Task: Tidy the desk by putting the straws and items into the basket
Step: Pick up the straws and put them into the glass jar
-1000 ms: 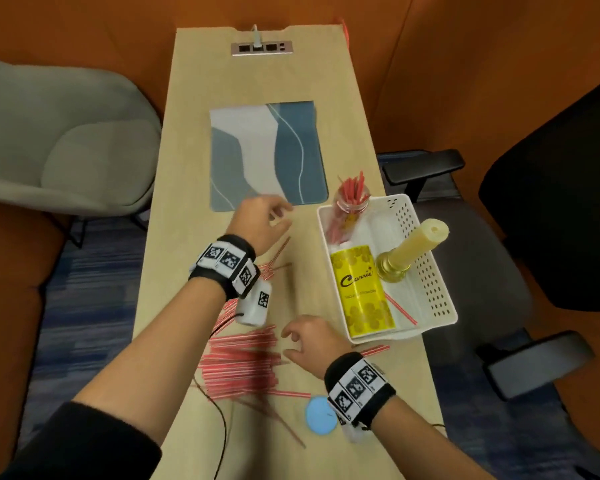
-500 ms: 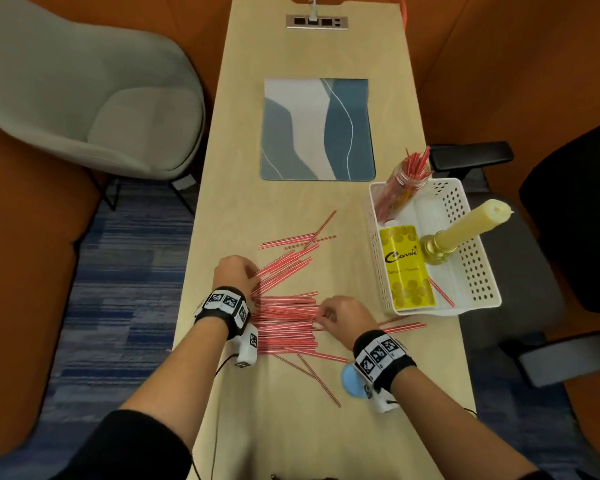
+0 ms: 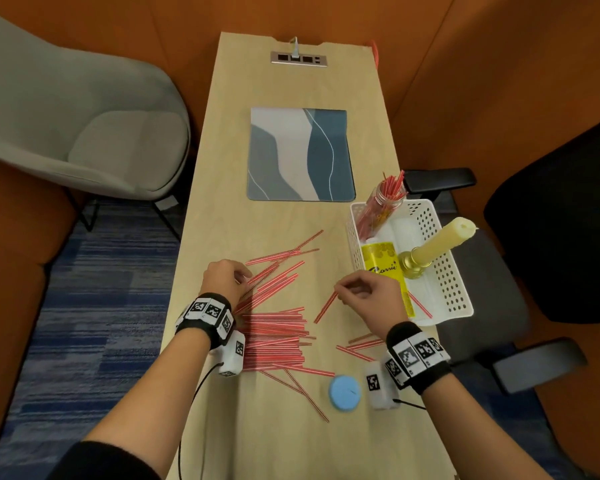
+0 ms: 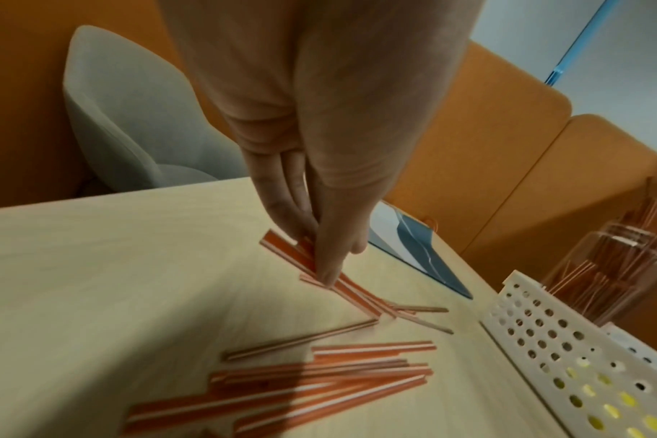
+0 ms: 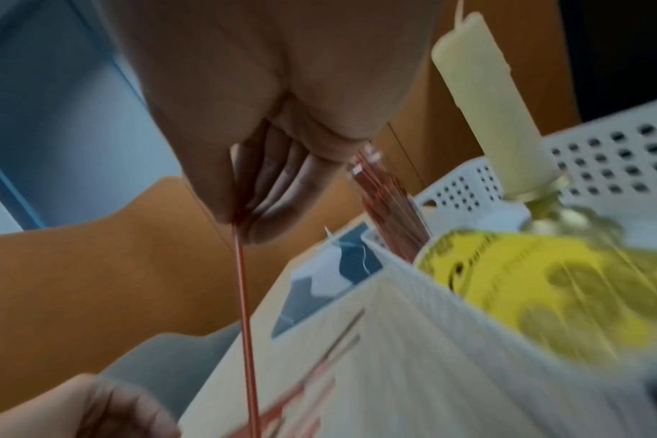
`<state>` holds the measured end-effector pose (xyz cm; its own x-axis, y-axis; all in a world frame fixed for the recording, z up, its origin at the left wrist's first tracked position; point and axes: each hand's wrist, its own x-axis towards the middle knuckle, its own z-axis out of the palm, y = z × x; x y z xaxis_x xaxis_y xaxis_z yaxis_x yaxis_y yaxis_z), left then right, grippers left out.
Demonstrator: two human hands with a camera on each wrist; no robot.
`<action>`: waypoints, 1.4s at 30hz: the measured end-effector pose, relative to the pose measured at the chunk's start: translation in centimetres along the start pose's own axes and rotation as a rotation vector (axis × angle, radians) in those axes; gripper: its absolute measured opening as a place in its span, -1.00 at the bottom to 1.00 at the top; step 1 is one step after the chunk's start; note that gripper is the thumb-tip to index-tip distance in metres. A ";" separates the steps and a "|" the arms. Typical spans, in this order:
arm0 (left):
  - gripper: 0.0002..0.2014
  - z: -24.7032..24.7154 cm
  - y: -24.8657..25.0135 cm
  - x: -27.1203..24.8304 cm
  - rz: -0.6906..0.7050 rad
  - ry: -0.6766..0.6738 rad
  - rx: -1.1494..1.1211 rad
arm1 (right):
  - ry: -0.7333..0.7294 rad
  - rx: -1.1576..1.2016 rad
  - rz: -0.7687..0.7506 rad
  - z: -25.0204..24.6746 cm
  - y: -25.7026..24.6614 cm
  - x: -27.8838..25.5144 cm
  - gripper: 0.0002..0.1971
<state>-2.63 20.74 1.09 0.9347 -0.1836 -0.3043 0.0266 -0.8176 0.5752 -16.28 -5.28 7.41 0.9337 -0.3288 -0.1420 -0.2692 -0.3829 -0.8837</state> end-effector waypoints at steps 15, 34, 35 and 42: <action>-0.87 -2.0 6.1 1.1 0.258 0.002 0.092 | 0.563 -0.131 -0.422 -13.7 -10.4 10.1 -0.90; -0.82 -6.4 32.6 6.2 0.801 -0.011 -0.095 | 0.351 -0.151 -0.084 -11.3 0.3 8.1 -0.89; -0.81 -6.0 33.2 6.6 0.812 -0.027 -0.042 | 0.317 -0.133 -0.080 -10.9 0.8 7.4 -0.90; -0.79 -1.2 33.4 8.6 0.782 -0.138 0.256 | 0.096 -0.088 -0.065 -7.3 2.7 3.5 -0.94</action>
<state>6.74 -7.56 18.57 0.5980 -0.8014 0.0109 -0.7089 -0.5226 0.4737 -15.46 -13.76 7.80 0.9241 -0.3803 -0.0386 -0.2326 -0.4793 -0.8463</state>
